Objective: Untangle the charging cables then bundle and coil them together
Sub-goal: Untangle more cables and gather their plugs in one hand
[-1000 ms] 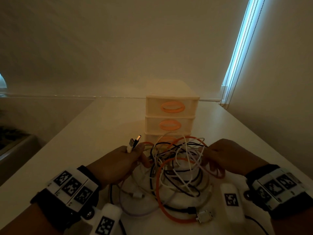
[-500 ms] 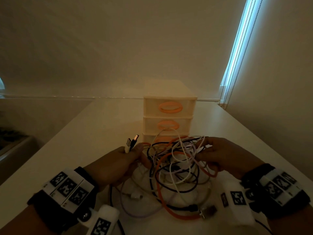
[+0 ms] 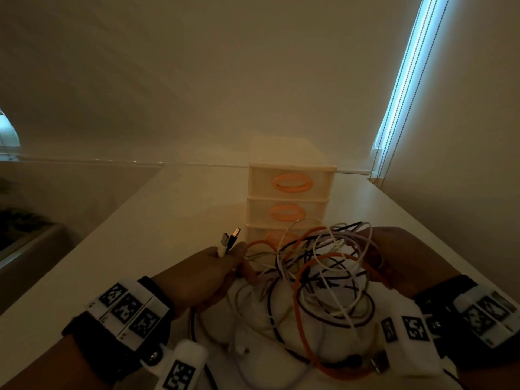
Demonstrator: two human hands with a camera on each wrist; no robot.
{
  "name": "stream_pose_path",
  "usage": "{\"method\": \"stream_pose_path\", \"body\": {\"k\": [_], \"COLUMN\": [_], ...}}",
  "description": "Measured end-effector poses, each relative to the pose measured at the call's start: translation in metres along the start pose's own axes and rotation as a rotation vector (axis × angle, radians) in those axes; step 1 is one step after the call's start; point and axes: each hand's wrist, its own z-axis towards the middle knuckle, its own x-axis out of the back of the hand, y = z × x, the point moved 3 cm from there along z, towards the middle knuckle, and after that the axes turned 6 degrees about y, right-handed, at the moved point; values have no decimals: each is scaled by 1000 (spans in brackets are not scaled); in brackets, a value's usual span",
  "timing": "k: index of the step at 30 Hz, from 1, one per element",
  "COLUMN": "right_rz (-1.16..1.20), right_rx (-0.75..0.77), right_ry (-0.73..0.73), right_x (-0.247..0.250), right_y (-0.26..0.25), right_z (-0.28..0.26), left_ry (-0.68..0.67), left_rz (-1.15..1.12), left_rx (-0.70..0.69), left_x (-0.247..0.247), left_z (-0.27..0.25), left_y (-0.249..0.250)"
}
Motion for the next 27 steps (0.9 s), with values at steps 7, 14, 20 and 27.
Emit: {"method": "stream_pose_path", "body": {"k": [7, 14, 20, 27], "right_rz": [-125, -199, -135, -67], "right_rx": [147, 471, 509, 526], "right_ry": [-108, -297, -348, -312], "right_x": [-7, -25, -48, -57], "right_y": [-1, -11, -9, -8], "right_z": [0, -13, -15, -8], "left_ry": [37, 110, 77, 54], "left_rz": [-29, -94, -39, -36], "left_rx": [-63, -201, -158, -107], "left_x": [1, 2, -4, -4], "left_z": [-2, -4, 3, 4], "left_y": [6, 14, 8, 10]}}
